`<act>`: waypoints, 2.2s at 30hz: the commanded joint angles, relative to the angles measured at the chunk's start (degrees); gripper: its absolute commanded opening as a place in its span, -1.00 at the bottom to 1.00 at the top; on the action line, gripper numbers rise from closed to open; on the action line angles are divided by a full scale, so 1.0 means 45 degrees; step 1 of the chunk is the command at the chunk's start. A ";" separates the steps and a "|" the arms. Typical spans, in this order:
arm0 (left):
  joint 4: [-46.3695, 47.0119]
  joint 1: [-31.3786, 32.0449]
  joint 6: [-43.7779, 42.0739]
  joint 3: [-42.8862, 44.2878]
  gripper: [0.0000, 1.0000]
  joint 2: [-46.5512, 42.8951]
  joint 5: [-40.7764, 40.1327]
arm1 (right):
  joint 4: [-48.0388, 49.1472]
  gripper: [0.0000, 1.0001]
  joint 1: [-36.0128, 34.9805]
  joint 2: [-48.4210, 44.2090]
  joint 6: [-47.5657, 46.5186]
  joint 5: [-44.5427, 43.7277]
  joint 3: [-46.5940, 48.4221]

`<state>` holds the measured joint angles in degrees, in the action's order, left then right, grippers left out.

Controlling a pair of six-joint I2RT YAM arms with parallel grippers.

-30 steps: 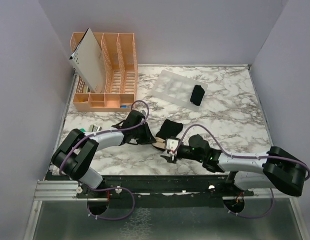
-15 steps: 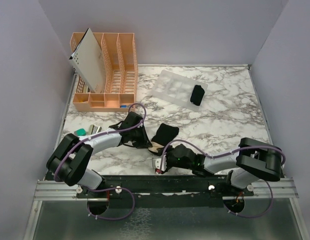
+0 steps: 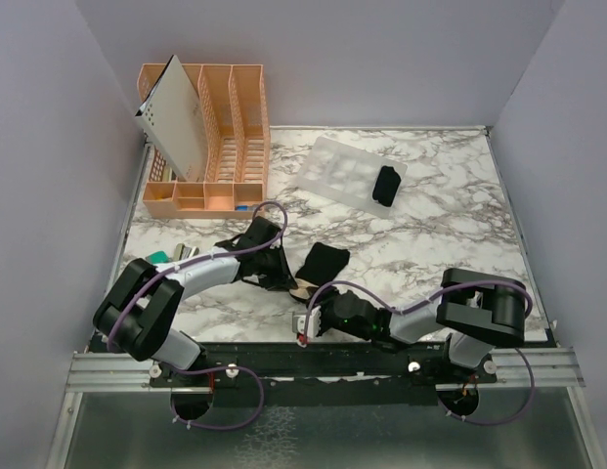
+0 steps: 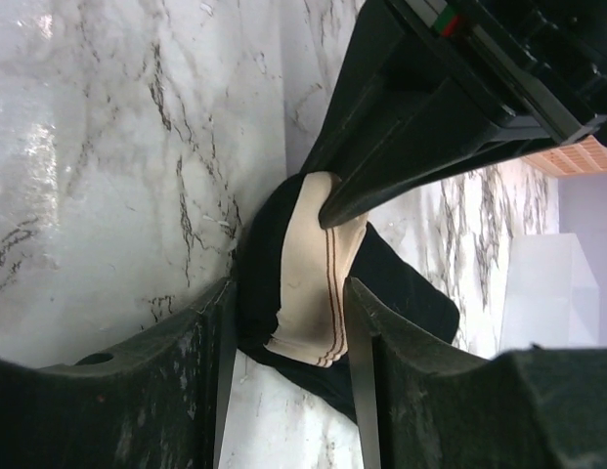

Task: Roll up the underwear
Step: Roll the underwear to the center of the board.

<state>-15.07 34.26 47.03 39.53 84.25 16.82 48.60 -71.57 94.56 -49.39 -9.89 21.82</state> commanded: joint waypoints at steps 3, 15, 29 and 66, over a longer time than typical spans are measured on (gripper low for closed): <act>-0.1451 0.0043 -0.0514 0.0015 -1.00 0.0360 -0.0044 | 0.0156 -0.13 -0.0052 0.0402 -0.0042 -0.0982 -0.0424; -0.1386 -0.0039 -0.0220 -0.0074 -0.76 -0.0032 -0.0140 | 0.1185 -0.99 -0.0024 0.0703 0.2421 -0.0773 -0.0603; -0.0069 -0.0663 0.0393 -0.1431 0.32 -0.2114 0.0074 | 0.2906 -0.99 0.1699 0.0132 0.8536 0.4493 -0.1464; 0.4545 0.0258 0.5899 -0.6213 0.02 -0.3244 -0.2389 | 0.5447 -0.99 0.1901 0.1232 0.9639 0.3783 -0.2456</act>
<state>13.41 35.55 75.68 12.95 67.99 16.27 72.42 -62.94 98.43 -5.61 6.76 12.56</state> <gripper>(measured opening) 0.506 0.176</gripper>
